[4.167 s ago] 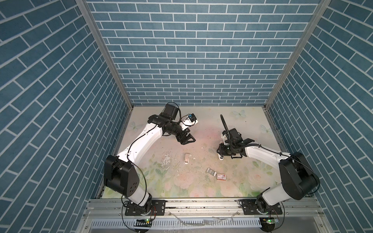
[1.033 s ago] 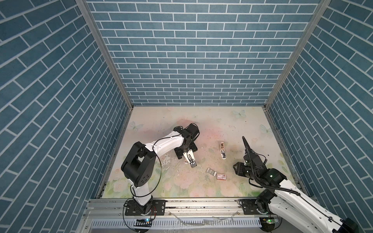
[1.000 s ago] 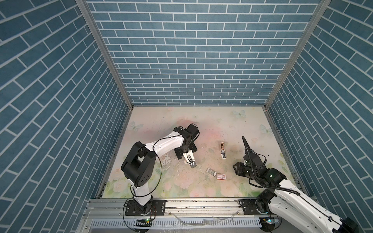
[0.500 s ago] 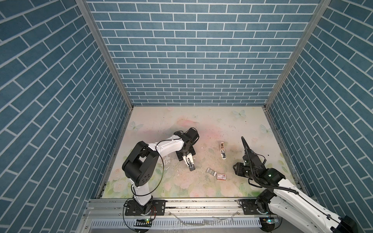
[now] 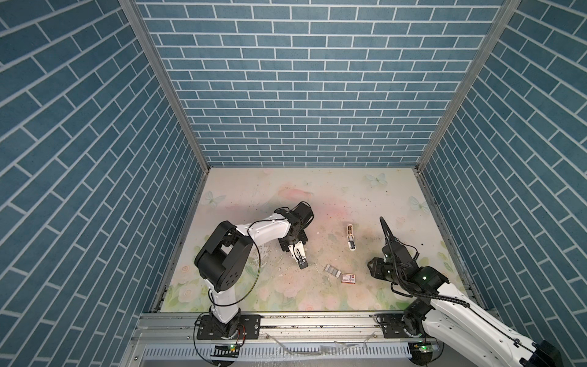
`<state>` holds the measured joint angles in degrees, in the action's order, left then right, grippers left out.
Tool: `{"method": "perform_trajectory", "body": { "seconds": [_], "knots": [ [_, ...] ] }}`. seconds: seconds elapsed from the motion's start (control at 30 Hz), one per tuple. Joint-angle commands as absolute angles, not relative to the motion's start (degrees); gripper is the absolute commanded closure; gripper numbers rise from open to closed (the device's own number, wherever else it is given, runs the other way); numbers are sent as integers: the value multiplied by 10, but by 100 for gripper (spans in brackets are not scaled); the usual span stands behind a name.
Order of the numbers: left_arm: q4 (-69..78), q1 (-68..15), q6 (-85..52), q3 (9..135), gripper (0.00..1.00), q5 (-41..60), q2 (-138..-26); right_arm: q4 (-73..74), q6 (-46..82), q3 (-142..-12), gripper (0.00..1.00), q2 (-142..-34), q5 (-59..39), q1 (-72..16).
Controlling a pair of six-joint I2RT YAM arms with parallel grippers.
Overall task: Load the staples into the stapler
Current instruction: 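Close the left gripper on the smaller pink stapler's end and lift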
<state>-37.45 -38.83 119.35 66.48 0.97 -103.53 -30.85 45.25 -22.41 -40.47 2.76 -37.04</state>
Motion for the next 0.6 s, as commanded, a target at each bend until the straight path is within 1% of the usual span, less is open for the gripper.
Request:
{"method": "perform_trajectory", "body": {
  "seconds": [0.0, 0.2, 0.27, 0.33, 0.4, 0.47, 0.57],
  "knots": [
    [-405, -392, 1215, 664, 62, 4, -1042, -307, 474, -215, 59, -403, 38, -372],
    [-452, -396, 1161, 688, 72, -3, -1046, -301, 473, -213, 60, -406, 40, -373],
    [-473, -399, 1135, 699, 74, -4, -1048, -297, 473, -212, 60, -408, 40, -373],
    [-488, -402, 1116, 705, 72, -8, -1050, -292, 473, -212, 60, -410, 40, -372],
    [-505, -407, 1101, 707, 65, -10, -1052, -286, 473, -209, 60, -414, 38, -372],
    [-515, -413, 1080, 707, 61, -10, -1053, -282, 473, -207, 59, -418, 39, -372],
    [-520, -420, 1051, 710, 62, -6, -1058, -276, 472, -206, 59, -423, 37, -372]
  ]
}}
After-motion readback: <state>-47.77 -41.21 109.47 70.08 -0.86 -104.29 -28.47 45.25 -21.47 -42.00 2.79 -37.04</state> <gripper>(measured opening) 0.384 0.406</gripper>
